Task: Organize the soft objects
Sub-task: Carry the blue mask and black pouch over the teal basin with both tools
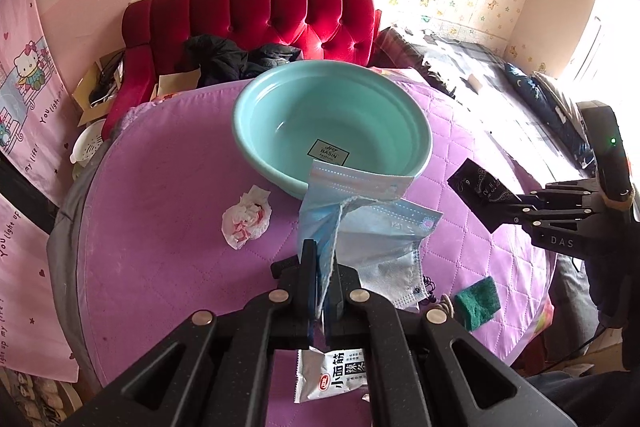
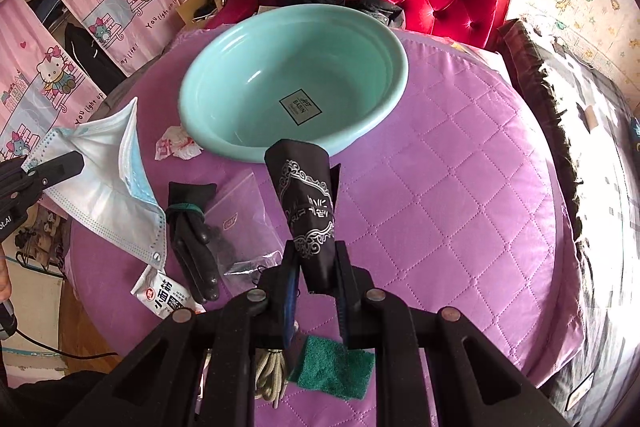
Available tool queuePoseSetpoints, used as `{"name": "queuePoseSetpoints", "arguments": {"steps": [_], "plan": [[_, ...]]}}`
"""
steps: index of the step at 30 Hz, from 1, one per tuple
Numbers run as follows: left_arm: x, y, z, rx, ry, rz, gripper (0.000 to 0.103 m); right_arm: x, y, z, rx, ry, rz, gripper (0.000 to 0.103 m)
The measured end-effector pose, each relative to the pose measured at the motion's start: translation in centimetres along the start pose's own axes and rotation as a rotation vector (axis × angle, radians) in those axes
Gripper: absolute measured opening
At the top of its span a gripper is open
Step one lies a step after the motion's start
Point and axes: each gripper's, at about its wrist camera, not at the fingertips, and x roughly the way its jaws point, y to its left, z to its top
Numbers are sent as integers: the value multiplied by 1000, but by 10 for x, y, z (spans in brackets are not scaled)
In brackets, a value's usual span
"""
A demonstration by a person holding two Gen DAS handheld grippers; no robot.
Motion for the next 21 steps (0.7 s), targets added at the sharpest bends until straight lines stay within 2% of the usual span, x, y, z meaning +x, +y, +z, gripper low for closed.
{"name": "queuePoseSetpoints", "arguments": {"steps": [21], "plan": [[14, -1, 70, 67, -67, -39, 2, -4, 0, 74, 19, -58, -8, 16]]}}
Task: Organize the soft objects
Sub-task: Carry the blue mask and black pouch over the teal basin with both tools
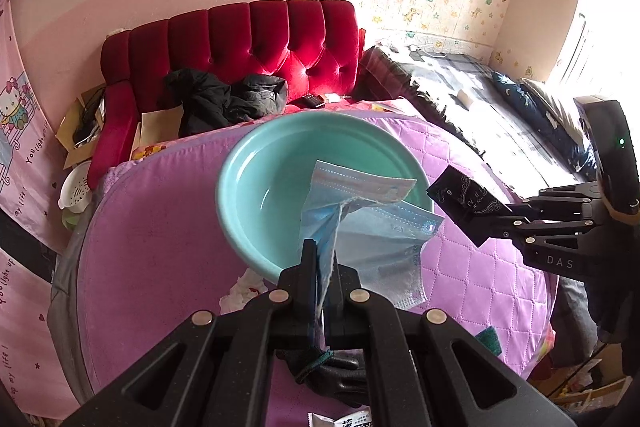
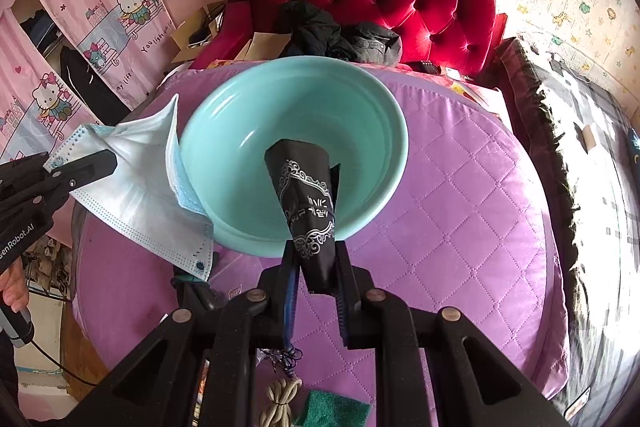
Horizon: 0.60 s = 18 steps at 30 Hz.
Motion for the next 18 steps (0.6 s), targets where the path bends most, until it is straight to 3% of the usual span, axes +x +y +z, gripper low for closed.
{"name": "queuePoseSetpoints", "arguments": {"steps": [18], "plan": [[65, 19, 52, 38, 8, -12, 2, 62, -8, 65, 71, 8, -22, 17]]}}
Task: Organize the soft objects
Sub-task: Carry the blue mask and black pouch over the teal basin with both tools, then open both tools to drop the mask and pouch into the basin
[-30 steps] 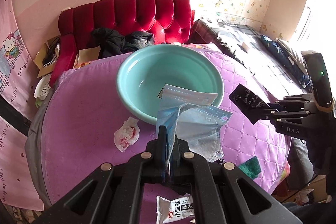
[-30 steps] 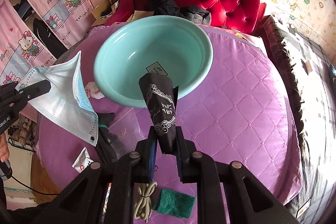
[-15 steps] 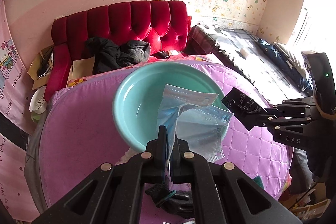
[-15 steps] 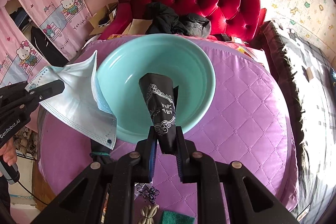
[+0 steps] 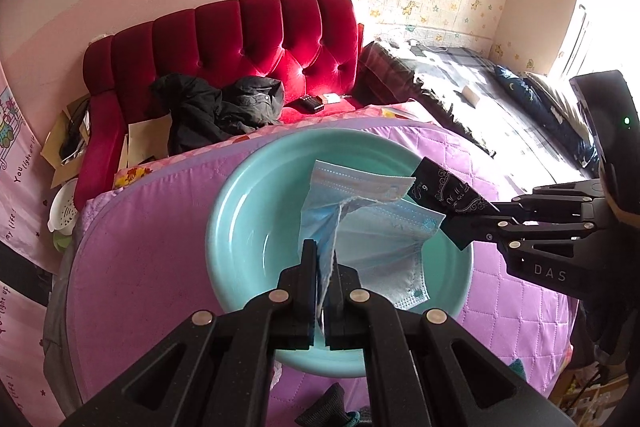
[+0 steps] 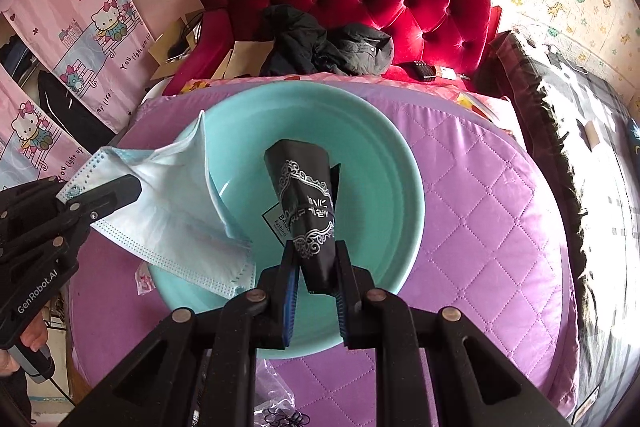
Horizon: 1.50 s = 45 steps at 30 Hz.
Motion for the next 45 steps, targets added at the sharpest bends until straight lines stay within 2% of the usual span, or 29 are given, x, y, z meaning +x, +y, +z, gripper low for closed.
{"name": "queuePoseSetpoints", "arguments": {"steps": [13, 24, 27, 29, 31, 32, 33, 35, 36, 38, 39, 45], "plan": [[65, 11, 1, 34, 70, 2, 2, 66, -8, 12, 54, 71, -30, 17], [103, 11, -7, 59, 124, 26, 2, 88, -15, 11, 71, 106, -22, 19], [108, 9, -8, 71, 138, 35, 2, 87, -13, 11, 63, 97, -10, 24], [109, 7, -9, 76, 140, 34, 3, 85, -11, 12, 54, 91, -9, 34], [109, 4, -9, 81, 143, 47, 12, 83, -10, 13, 55, 87, -11, 39], [109, 4, -8, 82, 147, 55, 28, 81, -10, 13, 56, 83, -7, 45], [109, 3, -9, 84, 152, 66, 56, 80, -9, 14, 56, 78, -2, 49], [109, 2, -9, 84, 155, 82, 83, 75, -8, 14, 56, 66, -9, 59], [108, 2, -8, 81, 153, 84, 90, 73, -8, 14, 56, 58, -16, 66], [104, 3, -8, 76, 136, 87, 95, 67, -9, 15, 63, 38, -17, 97], [102, 3, -8, 75, 128, 93, 103, 64, -9, 15, 67, 24, -17, 100], [90, 4, -9, 62, 102, 134, 103, 46, -9, 10, 62, -19, -56, 103]]}}
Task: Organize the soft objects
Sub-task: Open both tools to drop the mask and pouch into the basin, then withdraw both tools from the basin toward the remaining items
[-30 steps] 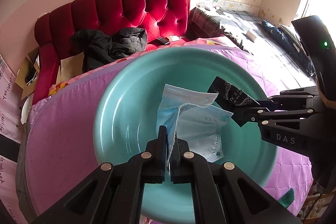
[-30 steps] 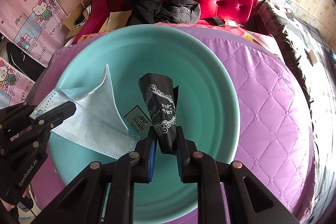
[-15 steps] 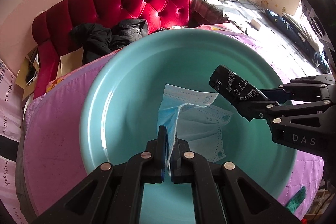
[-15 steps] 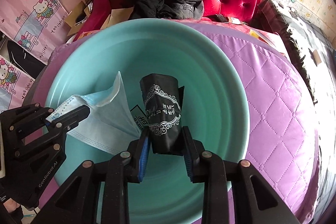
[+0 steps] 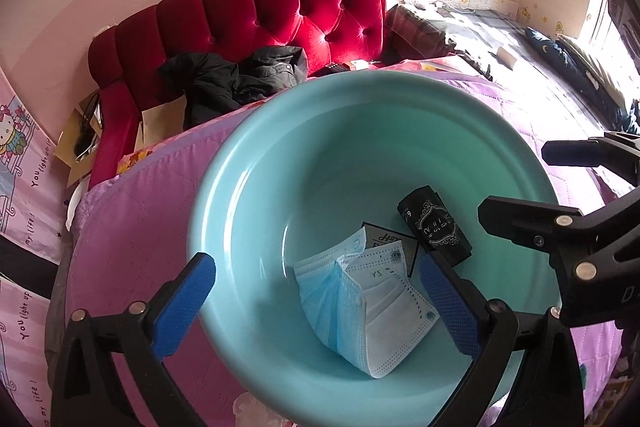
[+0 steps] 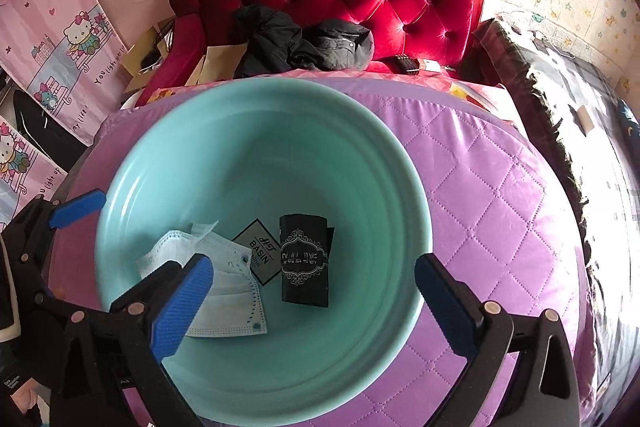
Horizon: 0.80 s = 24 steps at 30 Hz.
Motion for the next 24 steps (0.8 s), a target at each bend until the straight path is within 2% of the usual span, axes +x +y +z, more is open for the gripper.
{"name": "queuePoseSetpoints", "arguments": {"steps": [17, 24], "plan": [[-64, -14, -34, -27, -14, 20, 103, -64, -7, -49, -14, -23, -28, 103], [-91, -23, -60, -18, -22, 27, 103, -87, -11, -77, -14, -16, -16, 103]]}}
